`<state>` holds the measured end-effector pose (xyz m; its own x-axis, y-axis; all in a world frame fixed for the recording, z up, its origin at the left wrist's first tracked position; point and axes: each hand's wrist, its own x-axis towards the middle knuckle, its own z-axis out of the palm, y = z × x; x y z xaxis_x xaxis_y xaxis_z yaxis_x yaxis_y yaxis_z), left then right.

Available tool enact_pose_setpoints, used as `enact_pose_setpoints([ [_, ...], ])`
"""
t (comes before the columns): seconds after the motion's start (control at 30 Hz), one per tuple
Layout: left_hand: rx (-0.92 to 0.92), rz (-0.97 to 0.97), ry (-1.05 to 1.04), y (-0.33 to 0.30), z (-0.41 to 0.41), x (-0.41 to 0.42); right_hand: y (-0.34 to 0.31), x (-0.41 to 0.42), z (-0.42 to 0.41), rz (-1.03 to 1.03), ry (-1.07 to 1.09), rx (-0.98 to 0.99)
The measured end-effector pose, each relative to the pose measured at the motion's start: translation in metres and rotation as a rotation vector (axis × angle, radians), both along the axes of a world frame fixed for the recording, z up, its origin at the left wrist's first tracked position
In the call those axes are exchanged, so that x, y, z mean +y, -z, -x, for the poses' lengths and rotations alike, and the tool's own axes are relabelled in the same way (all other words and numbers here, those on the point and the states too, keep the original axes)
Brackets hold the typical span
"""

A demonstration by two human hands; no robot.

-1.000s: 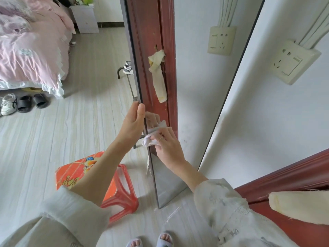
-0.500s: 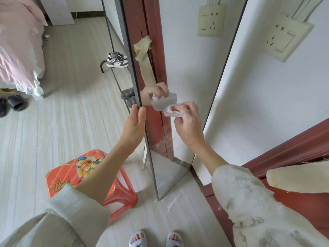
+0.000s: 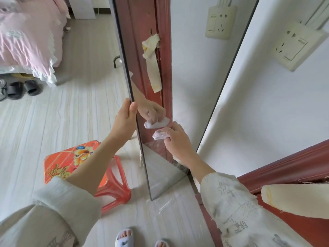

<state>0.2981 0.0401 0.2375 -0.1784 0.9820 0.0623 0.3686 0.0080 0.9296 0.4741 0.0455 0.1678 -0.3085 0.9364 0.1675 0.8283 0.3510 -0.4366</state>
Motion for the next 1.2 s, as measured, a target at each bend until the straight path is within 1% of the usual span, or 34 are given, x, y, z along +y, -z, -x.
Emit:
enact_pose_setpoints([
  [0.1, -0.029, 0.029, 0.002, -0.002, -0.003, -0.003, -0.037, 0.005, -0.004, -0.177, 0.037, 0.201],
  [0.17, -0.054, 0.040, -0.006, -0.004, -0.004, -0.005, -0.063, 0.016, -0.003, -0.271, 0.103, 0.339],
  [0.27, -0.077, 0.083, -0.002, -0.005, -0.004, -0.005, -0.103, 0.032, 0.005, -0.320, 0.216, 0.516],
  [0.4, -0.096, 0.088, 0.000, -0.009, -0.003, -0.006, -0.145, 0.046, 0.023, -0.347, 0.229, 0.617],
  [0.47, -0.105, 0.100, -0.001, -0.008, -0.002, -0.006, -0.154, 0.045, 0.032, -0.387, 0.198, 0.599],
  [0.53, -0.122, 0.126, -0.002, -0.009, -0.003, -0.006, -0.152, 0.040, 0.038, -0.454, 0.123, 0.533],
  [0.6, -0.171, 0.143, 0.022, -0.010, -0.003, -0.005, -0.141, 0.036, 0.042, -0.513, 0.039, 0.437],
  [0.67, -0.220, 0.176, 0.060, -0.010, -0.001, -0.005, -0.116, 0.032, 0.042, -0.514, 0.002, 0.340],
  [0.73, -0.233, 0.196, 0.100, -0.009, 0.004, -0.005, -0.083, 0.026, 0.037, -0.432, -0.017, 0.272],
  [0.8, -0.226, 0.193, 0.124, -0.008, 0.007, -0.004, -0.053, 0.017, 0.030, -0.260, -0.098, 0.200],
  [0.87, -0.218, 0.162, 0.121, -0.007, 0.005, -0.005, -0.035, 0.008, 0.020, -0.058, -0.201, 0.087],
  [0.9, -0.214, 0.144, 0.111, -0.007, 0.003, -0.006, -0.029, 0.006, 0.015, 0.008, -0.222, 0.031],
  [0.93, -0.206, 0.131, 0.097, -0.008, 0.001, -0.006, -0.027, 0.004, 0.011, 0.031, -0.203, 0.016],
  [1.03, -0.192, 0.123, 0.068, -0.008, -0.001, -0.006, -0.035, 0.009, -0.001, -0.051, -0.055, 0.129],
  [1.2, -0.150, 0.114, 0.048, -0.002, -0.003, -0.006, -0.062, 0.030, -0.016, -0.296, 0.190, 0.266],
])
